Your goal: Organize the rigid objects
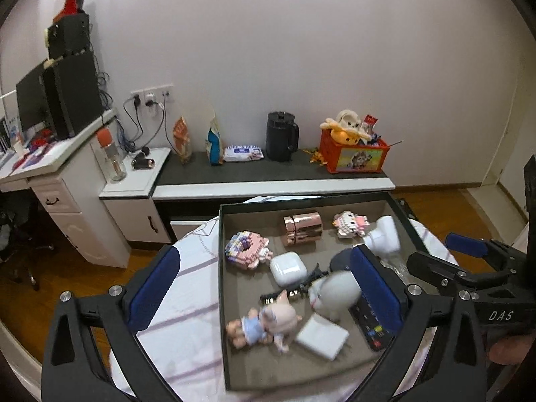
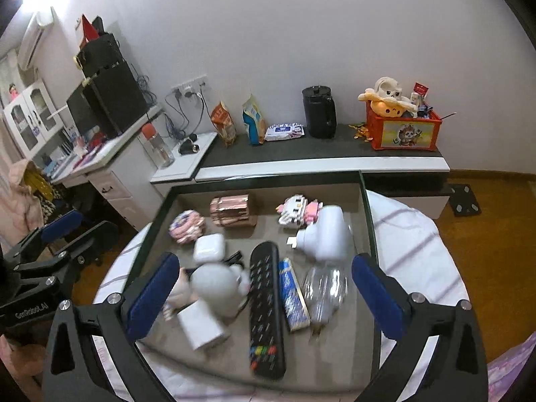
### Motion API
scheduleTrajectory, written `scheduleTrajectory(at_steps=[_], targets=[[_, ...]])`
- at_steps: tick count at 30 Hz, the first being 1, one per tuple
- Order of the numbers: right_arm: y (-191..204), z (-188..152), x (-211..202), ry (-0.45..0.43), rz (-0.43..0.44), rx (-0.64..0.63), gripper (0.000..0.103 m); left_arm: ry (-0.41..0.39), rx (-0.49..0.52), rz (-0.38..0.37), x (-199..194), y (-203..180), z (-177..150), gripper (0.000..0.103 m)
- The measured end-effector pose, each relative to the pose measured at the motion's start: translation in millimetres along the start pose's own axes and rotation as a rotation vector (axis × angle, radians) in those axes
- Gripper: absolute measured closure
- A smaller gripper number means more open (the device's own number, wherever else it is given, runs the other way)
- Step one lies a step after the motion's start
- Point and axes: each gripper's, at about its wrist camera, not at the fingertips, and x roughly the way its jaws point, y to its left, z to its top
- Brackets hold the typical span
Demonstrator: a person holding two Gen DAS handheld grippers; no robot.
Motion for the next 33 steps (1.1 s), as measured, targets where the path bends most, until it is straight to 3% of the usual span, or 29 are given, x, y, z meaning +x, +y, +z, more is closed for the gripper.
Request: scheduleTrajectory(at_steps=[10,17,21,33], targets=[[22,-50,-86,-0.068,-0.001,0.002,0.0,-0.054,-0.002,0.016,-93,-8,-34,0.0],[30,-84,-153,-0.153,-0.028,-0.001,0.0,-0.041,-0.044,-0.033,-148,-11,-72,0.0],[30,-107,-190,-0.191,-0.061,0.008,0.0,-0.042,-0.066,-0.008,-175,-11,-93,0.0],[39,-153,-235,-0.206,-0.1,-0.047,0.0,-0.009,-0.115,0.07,-223,-9,-144,0.0]])
